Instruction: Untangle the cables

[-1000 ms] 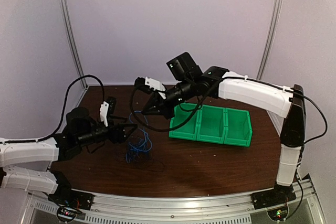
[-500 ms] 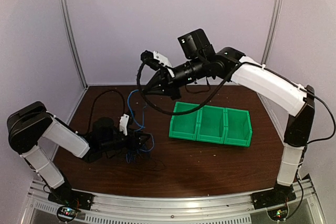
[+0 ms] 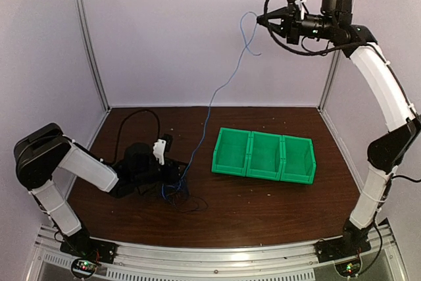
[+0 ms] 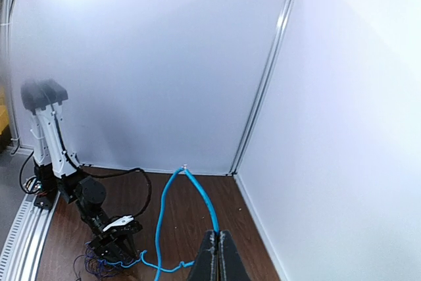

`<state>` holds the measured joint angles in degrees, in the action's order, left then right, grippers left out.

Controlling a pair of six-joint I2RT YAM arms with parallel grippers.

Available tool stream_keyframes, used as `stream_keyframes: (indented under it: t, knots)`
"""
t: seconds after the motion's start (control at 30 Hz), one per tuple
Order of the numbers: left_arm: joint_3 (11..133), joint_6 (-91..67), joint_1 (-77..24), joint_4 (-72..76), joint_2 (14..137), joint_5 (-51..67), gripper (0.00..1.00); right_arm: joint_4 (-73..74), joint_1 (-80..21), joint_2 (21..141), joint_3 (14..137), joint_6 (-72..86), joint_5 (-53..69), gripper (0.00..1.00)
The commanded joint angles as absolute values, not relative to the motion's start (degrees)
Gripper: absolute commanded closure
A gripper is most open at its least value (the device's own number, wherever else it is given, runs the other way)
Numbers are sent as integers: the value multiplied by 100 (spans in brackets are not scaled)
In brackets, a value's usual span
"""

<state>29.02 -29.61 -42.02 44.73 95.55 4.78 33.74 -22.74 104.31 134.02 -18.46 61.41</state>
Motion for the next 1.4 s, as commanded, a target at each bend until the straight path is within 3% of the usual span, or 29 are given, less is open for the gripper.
stream_keyframes:
  t: [0.0, 0.27, 0.47, 0.9, 1.37]
  knots:
    - [3179, -2721, -4227, 3615, 9769, -8, 45, 2559, -1564, 9972, 13766, -867, 6864, 100]
    - [3021, -2792, -4204, 3203, 9913, -398, 45, 1258, -176, 9707, 13732, 546, 7083, 100]
    - [2883, -2712, -4201, 3674, 9583, -4, 43, 1576, -150, 9437, 12831, -82, 6810, 100]
    - [3637, -2311, -4218, 2611, 8170, 577, 28, 1937, -376, 8628, 10421, -889, 6334, 100]
    - [3956, -2397, -4217, 2042, 7528, 91, 26, 2128, -602, 8454, 9879, -1314, 5717, 100]
